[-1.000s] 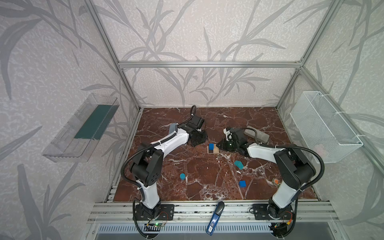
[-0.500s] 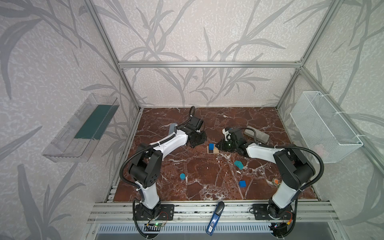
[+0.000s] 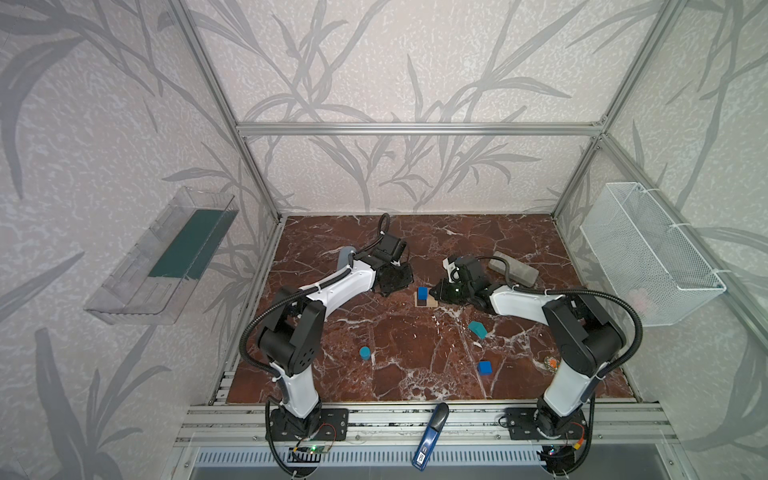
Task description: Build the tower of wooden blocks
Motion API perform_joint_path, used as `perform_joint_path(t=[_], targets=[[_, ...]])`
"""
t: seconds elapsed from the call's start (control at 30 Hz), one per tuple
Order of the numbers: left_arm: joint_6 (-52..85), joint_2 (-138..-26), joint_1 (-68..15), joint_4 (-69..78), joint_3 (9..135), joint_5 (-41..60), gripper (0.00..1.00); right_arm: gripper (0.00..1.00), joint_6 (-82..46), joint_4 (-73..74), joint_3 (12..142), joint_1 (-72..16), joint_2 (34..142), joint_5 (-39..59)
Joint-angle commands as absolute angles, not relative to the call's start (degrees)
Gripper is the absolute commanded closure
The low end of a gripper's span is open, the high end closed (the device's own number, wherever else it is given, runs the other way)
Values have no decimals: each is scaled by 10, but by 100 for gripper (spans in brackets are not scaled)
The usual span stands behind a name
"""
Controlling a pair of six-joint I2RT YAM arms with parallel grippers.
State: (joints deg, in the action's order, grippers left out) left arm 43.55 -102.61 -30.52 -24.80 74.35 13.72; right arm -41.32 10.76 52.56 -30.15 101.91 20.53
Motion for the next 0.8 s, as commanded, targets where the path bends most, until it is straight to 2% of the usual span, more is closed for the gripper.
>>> perform_joint_path(t=[0.0,0.77], targets=[[434,-1008,-304,-245,736,138,100,100,-410,107,540,-306,1025,205],[435,-1009,-304,-243,735,141,100,100,-415,127,541,-309,1032,211]])
